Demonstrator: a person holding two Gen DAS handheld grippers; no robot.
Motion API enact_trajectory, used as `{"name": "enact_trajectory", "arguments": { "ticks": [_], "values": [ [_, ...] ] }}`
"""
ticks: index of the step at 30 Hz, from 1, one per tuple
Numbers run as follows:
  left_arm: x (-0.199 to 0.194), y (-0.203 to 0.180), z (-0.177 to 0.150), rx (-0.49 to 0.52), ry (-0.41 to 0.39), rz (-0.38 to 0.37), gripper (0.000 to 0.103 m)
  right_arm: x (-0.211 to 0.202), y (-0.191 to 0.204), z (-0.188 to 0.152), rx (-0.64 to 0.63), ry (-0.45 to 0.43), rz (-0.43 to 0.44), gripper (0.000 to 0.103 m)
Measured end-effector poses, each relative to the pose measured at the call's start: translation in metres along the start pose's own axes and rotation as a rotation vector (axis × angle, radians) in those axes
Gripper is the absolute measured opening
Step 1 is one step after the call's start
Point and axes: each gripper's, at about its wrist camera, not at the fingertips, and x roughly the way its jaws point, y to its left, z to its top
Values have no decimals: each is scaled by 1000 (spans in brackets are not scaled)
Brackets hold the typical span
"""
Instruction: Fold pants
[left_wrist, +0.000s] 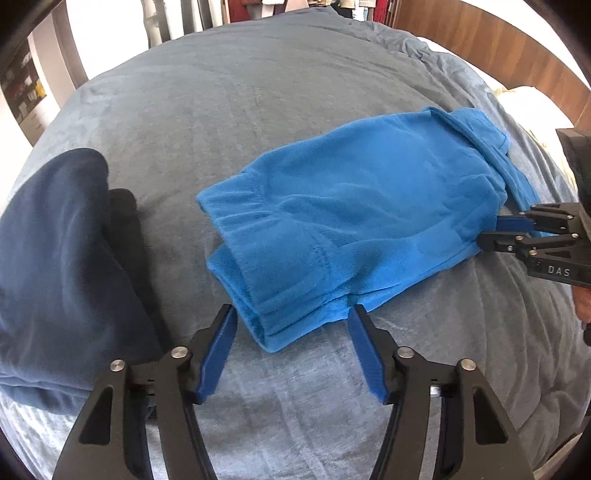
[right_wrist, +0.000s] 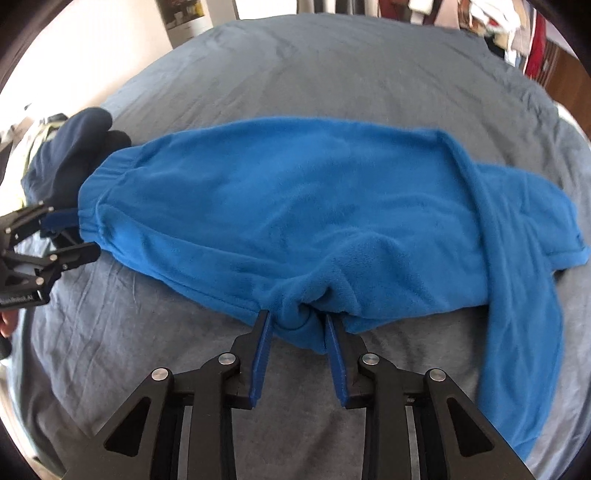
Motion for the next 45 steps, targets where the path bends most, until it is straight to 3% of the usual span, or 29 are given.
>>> {"name": "enact_trajectory", "arguments": {
  "ticks": [2, 3, 5, 11, 27, 32, 33, 36, 41, 45],
  "values": [
    [3, -2, 1, 3, 7, -16, 47, 2, -3, 0, 24, 0, 14, 28],
    [5, -3, 1, 4, 18, -29, 42, 1, -4, -2, 41, 1, 37, 21],
    [8, -2, 0, 1, 39, -22, 24, -1, 0, -4, 25, 5, 31, 15],
    [-5, -5, -3, 13, 33, -43, 13, -27, 7, -12, 8, -16, -9, 12],
    [5, -2, -21, 48, 182, -80, 12, -21, 4, -25, 29, 50, -79, 10],
    [-4, -3, -25, 50, 217, -13, 25, -19, 4, -26, 40, 59, -99, 12],
    [-12, -6, -29, 64, 219, 1, 27, -21, 5, -27, 45, 56, -111, 17],
    [-34, -16, -33, 80, 198, -1, 33, -36, 10, -33, 22, 21, -179, 28],
    [-70, -40, -22, 58, 93, -10, 36, -67, 1, -42, 102, -28, -174, 28],
    [-86, -68, -2, 57, 20, -70, 36, -97, -23, -54, 210, -79, -184, 29]
  ]
}}
